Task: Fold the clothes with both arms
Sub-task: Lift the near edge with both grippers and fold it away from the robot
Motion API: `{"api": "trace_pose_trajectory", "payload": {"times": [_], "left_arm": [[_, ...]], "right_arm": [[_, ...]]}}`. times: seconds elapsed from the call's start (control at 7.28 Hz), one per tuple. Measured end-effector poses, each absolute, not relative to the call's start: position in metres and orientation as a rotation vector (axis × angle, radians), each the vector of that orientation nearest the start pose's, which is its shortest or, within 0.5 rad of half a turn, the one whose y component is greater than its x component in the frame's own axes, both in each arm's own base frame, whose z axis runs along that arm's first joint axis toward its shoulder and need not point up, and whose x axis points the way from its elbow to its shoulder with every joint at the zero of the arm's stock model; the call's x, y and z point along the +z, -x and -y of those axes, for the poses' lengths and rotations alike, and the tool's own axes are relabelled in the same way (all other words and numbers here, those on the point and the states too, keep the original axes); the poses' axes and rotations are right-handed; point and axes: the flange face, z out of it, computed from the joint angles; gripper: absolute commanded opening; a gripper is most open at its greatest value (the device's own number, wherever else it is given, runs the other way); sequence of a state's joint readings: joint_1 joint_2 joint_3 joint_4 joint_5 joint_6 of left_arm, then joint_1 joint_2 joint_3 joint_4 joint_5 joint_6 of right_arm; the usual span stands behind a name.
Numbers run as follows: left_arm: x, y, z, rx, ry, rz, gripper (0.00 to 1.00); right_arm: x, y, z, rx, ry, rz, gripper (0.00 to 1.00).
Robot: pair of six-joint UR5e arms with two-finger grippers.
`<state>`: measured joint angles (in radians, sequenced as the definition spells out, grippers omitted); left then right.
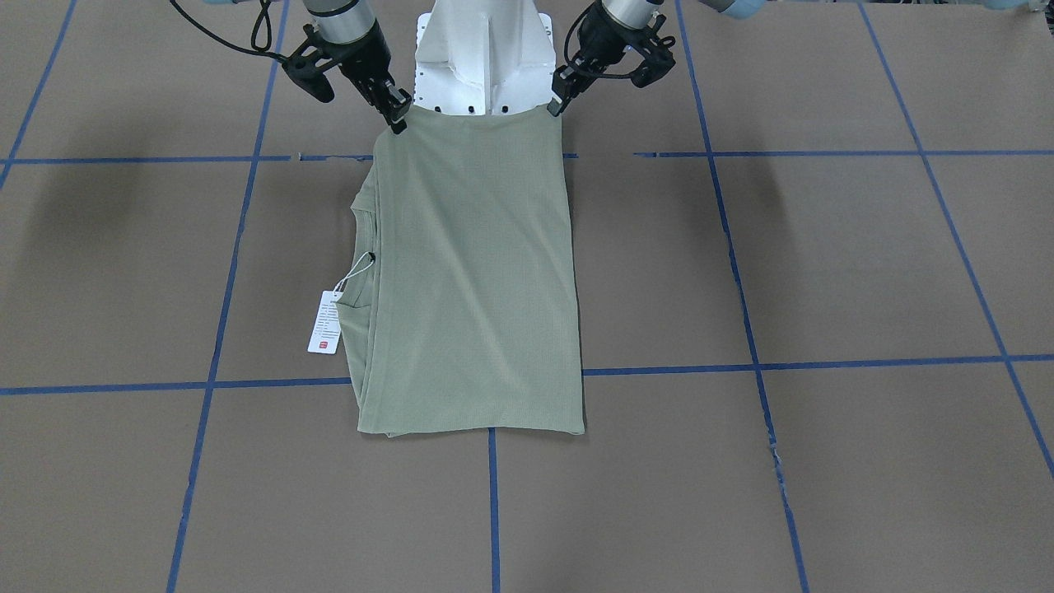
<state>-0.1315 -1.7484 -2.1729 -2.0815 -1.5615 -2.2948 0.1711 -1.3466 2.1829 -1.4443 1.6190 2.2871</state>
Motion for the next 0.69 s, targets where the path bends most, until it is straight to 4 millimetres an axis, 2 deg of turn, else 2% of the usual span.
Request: {"api": "trace_pose_trajectory", "payload": {"times": [0.14,0.27,0.41,0.69], "left_arm": [[0.221,-0.441,0.203,-0.75,0.376,-1.299,0.0],[0.207,-0.429,0.23,-0.776,0.325,-1.333,0.0],[0.195,-0.423,0.268,-0.789,0.233,-1.355,0.0],[0.188,-0.43,0.354,-0.816,0.05,-1.329,0.0]], "right_arm": [[0.249,0.452,0.225,0.833,0.286,0.932,0.0],[0.233,0.44,0.247,0.878,0.256,0.923,0.0],[0.221,0.438,0.278,0.908,0.209,0.914,0.0],[0.218,0.444,0.358,0.902,0.084,0.88,0.0]]}}
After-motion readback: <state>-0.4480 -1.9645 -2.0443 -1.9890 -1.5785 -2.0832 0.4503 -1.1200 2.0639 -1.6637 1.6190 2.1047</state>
